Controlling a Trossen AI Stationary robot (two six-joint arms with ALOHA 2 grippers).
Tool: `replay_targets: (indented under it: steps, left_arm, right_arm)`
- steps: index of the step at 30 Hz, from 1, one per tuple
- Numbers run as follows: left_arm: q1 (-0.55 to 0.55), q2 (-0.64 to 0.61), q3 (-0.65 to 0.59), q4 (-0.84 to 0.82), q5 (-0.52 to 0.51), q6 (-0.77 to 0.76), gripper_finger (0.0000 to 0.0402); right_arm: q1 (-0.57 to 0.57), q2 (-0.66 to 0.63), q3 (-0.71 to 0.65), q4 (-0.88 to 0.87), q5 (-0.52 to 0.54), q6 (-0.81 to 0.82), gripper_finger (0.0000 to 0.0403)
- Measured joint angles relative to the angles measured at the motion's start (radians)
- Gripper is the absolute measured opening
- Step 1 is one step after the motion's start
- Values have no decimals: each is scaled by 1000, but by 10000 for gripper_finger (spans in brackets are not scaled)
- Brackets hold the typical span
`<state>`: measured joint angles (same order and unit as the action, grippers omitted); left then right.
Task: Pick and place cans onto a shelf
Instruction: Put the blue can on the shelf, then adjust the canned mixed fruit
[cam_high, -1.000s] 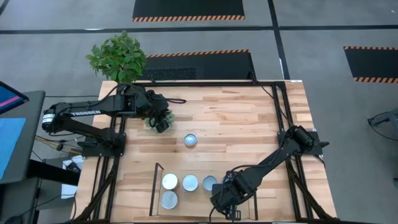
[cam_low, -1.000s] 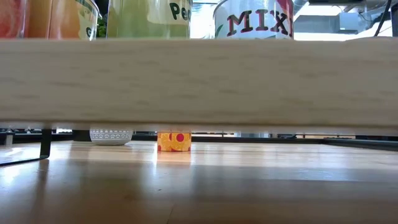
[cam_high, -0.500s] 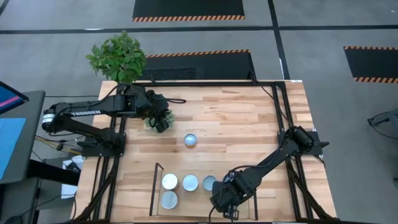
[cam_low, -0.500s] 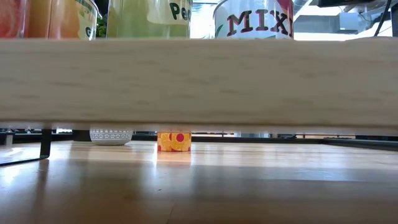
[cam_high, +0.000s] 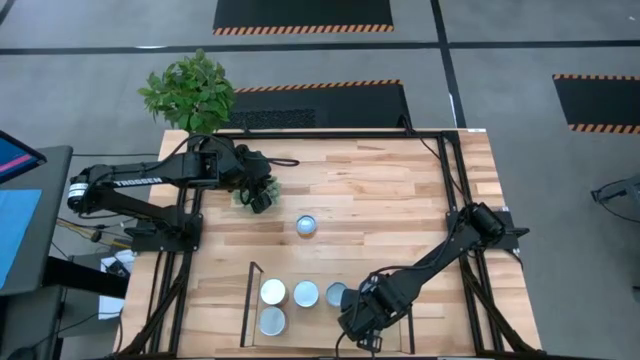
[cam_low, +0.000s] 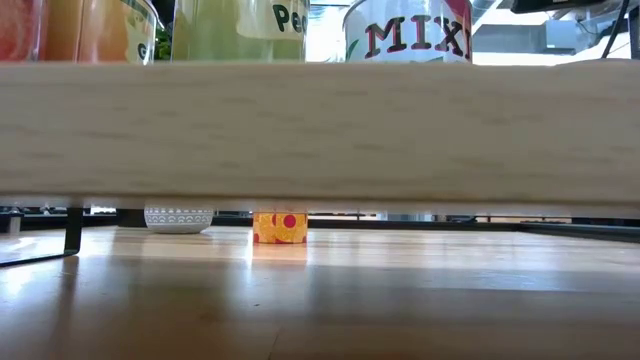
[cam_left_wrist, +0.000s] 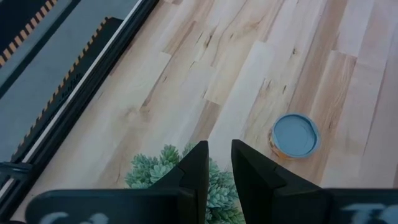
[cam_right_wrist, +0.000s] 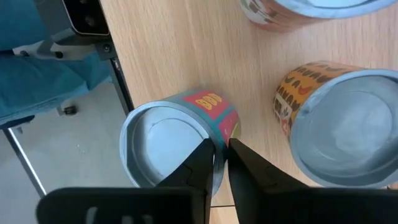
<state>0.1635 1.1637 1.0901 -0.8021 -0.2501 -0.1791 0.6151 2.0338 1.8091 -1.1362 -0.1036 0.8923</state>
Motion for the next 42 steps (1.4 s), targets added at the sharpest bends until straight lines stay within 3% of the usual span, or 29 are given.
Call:
replay_targets:
  steps: [16, 24, 28, 35, 42]
  left_arm:
    - [0, 0, 0, 0, 0, 0, 59]
    - [0, 0, 0, 0, 0, 0, 59]
    - [0, 0, 0, 0, 0, 0, 59]
    - [0, 0, 0, 1, 0, 1, 59]
    - [0, 0, 0, -2, 0, 2, 59]
  right_arm:
    - [10, -3, 0, -20, 3, 180, 191]
    - [37, -41, 0, -129, -3, 327, 181]
    - [10, -86, 0, -175, 49, 332, 172]
    - [-86, -135, 0, -177, 197, 165, 163]
    - [-151, -132, 0, -209, 209, 21, 155]
